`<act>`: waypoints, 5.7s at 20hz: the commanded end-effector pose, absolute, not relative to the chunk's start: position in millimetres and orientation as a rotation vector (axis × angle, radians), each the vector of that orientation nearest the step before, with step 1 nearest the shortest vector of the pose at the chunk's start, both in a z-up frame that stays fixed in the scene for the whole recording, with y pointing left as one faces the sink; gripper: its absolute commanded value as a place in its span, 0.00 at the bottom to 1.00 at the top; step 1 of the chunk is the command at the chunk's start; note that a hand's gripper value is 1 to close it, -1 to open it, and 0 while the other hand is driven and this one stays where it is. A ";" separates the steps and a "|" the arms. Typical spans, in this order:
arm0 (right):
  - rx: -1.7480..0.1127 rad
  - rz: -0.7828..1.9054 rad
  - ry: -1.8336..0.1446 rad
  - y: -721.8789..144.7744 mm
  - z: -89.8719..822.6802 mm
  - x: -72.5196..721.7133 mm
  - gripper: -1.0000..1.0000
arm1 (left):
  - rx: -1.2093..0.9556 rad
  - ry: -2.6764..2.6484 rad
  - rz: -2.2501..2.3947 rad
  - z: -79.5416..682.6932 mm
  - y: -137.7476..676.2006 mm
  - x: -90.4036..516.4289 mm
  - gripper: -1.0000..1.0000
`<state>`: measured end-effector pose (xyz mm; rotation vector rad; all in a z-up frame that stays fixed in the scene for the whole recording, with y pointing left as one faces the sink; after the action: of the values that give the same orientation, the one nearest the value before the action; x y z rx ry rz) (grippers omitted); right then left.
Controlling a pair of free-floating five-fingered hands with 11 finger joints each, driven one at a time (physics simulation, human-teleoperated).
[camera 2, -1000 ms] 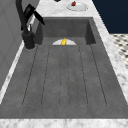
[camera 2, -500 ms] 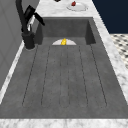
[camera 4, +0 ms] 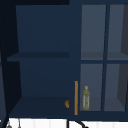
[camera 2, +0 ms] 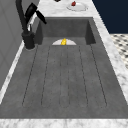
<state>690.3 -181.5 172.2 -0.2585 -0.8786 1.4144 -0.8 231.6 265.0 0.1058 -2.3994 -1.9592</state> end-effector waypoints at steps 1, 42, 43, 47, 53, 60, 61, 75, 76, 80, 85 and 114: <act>-0.269 1.421 -0.869 -167.0 164.2 699.5 0.00 | 0.106 -2.399 -1.959 265.0 231.6 -0.8 0.50; -0.274 1.550 -0.495 -120.6 142.2 732.2 0.00 | 0.106 -2.399 -1.959 265.0 231.6 -0.8 0.50; -0.261 1.560 -0.491 -119.4 140.8 732.2 0.00 | 0.106 -2.399 -1.959 265.0 231.6 -0.8 0.50; -0.324 1.565 -0.470 -101.8 137.5 731.5 0.00 | 0.106 -2.399 -1.959 265.0 231.6 -0.8 0.50; -0.452 1.572 -0.497 -100.9 145.4 724.5 1.00 | 0.106 -2.399 -1.959 265.0 231.6 -0.8 0.50; -0.651 1.453 -0.480 -94.0 155.5 724.3 1.00 | 0.106 -2.399 -1.959 265.0 231.6 -0.8 0.50; -0.661 1.451 -0.464 -92.8 157.0 725.5 1.00 | 0.106 -2.399 -1.959 265.0 231.6 -0.8 0.50; -0.817 1.520 -0.250 -98.1 172.4 740.5 1.00 | 0.106 -2.399 -1.959 265.0 231.6 -0.8 0.50; -0.812 1.525 -0.222 -97.2 172.7 741.7 1.00 | 0.106 -2.399 -1.959 265.0 231.6 -0.8 0.50; -0.796 1.520 -0.156 -93.6 176.7 743.9 1.00 | 0.106 -2.399 -1.959 265.0 231.6 -0.8 0.50; -0.790 1.528 -0.098 -84.9 179.7 743.4 1.00 | 0.106 -2.399 -1.959 265.0 231.6 -0.8 0.50; -1.302 1.563 0.587 -24.6 134.9 755.5 0.00 | 0.106 -2.399 -1.959 265.0 231.6 -0.8 0.50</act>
<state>754.7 -25.3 148.1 -1.2271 0.6677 1.4979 -0.8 231.6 265.0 0.1058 -2.3994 -1.9592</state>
